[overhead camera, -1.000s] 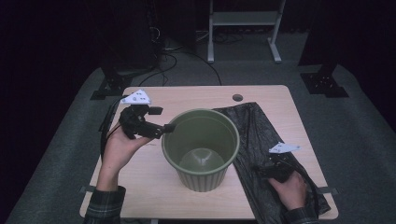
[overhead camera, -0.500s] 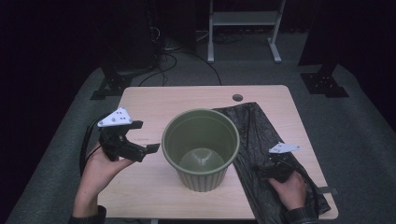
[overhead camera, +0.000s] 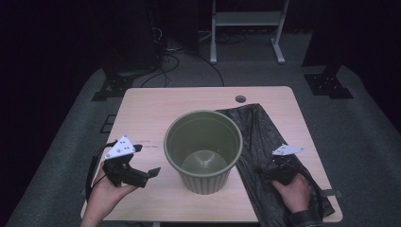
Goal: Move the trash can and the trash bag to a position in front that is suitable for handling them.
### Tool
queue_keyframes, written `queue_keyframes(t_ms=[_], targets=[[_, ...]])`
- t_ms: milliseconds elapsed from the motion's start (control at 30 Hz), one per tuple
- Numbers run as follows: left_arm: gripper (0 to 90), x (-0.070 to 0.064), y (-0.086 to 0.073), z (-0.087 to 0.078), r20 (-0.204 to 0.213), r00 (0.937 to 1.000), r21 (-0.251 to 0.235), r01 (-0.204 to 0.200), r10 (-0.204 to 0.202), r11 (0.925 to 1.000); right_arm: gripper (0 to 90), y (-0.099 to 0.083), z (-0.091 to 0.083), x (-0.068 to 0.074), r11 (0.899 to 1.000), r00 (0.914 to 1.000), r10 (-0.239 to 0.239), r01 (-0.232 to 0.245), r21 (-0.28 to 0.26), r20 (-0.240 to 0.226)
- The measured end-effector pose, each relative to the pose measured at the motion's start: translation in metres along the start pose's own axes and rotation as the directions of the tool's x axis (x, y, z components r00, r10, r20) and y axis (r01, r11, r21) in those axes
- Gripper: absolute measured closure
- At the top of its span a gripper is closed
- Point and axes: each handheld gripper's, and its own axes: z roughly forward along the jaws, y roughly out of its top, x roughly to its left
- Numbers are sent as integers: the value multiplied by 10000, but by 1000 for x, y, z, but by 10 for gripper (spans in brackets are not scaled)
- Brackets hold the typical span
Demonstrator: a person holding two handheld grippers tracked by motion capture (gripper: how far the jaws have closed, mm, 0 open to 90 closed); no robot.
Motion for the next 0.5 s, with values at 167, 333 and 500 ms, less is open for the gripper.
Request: queue_keyframes(t_ms=[167, 333, 500], targets=[[0, -2, -18, 17, -339, 9993, -38, -135, 134, 9999, 103, 0, 0, 0, 10000, 10000, 1, -1, 0, -1], [0, 0, -31, 32, -380, 9993, 25, -63, 64, 10000, 103, 0, 0, 0, 10000, 10000, 1, -1, 3, -6], [0, 1, -44, 49, -441, 9990, 93, -54, 58, 9999, 103, 0, 0, 0, 10000, 10000, 12, -12, -2, -12]])
